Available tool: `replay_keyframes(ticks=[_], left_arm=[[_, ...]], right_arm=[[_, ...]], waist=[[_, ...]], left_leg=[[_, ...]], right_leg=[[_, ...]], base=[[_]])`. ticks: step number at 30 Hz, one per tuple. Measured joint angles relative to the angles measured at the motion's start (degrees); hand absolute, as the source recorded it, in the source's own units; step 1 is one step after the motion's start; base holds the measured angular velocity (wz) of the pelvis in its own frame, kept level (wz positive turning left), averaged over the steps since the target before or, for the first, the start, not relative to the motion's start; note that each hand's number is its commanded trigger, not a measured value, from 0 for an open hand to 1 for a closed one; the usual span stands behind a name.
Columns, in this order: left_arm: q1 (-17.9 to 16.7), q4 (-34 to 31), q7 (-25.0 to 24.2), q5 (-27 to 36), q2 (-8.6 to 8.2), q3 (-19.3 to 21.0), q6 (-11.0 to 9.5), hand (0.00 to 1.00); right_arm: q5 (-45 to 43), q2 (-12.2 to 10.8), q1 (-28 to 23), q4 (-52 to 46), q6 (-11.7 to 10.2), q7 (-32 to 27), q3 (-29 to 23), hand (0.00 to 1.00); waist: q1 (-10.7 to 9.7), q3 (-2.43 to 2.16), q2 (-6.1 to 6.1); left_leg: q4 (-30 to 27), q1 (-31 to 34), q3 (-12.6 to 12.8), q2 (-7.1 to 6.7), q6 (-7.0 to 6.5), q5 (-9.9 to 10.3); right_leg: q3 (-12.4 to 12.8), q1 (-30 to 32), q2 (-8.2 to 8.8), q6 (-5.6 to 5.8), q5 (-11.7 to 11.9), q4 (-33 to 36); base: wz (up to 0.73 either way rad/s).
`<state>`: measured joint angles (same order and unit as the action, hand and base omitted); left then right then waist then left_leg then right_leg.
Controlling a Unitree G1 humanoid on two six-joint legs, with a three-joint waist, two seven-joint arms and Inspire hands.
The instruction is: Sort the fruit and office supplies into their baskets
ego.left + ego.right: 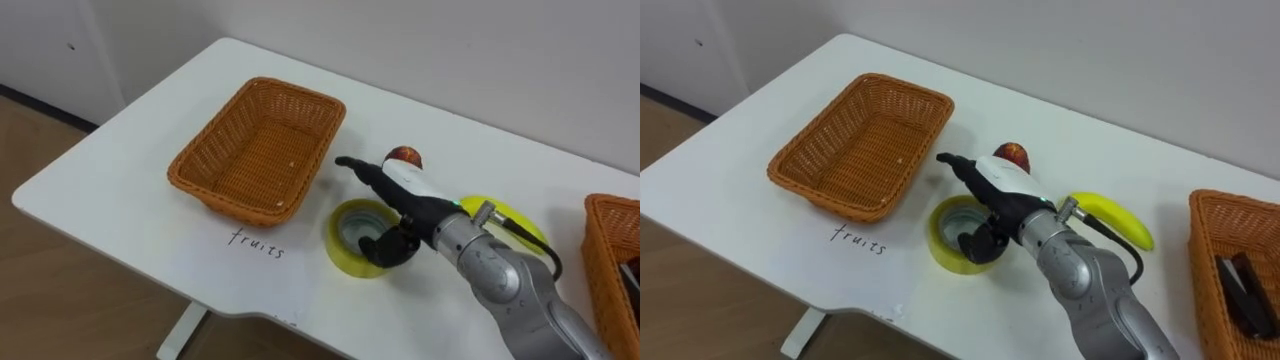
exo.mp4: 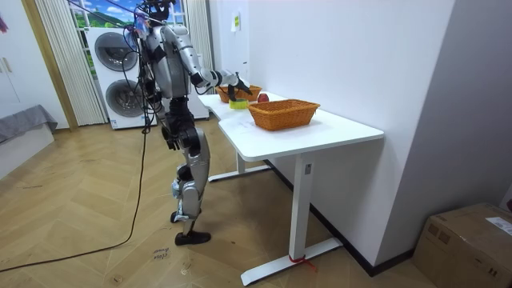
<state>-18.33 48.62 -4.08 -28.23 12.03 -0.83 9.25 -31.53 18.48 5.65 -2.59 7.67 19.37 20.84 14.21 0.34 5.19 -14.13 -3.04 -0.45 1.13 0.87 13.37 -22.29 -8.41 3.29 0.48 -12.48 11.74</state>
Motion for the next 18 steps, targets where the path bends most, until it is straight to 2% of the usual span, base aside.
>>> replay_keyframes(ticks=[12,18], left_arm=[[0.00,-0.91,-0.05,0.02,0.16,-0.09,0.08,0.00],[0.02,-0.74,-0.05,0.04,0.22,-0.18,0.35,0.00]], right_arm=[[0.21,0.10,0.00,1.56,-0.01,1.68,0.00,0.00],[0.14,0.12,0.01,1.74,0.70,2.79,-0.02,0.00]], waist=[[0.03,0.01,0.07],[0.01,-0.06,0.55]], left_leg=[[-0.75,0.47,-0.25,-0.06,0.00,0.01],[-0.88,0.39,-0.25,-0.22,-0.01,0.00]], right_leg=[[-0.50,-0.08,0.08,-0.01,-0.02,-0.12],[-0.56,-0.34,0.21,0.06,-0.09,-0.29]], base=[[0.01],[0.00]])
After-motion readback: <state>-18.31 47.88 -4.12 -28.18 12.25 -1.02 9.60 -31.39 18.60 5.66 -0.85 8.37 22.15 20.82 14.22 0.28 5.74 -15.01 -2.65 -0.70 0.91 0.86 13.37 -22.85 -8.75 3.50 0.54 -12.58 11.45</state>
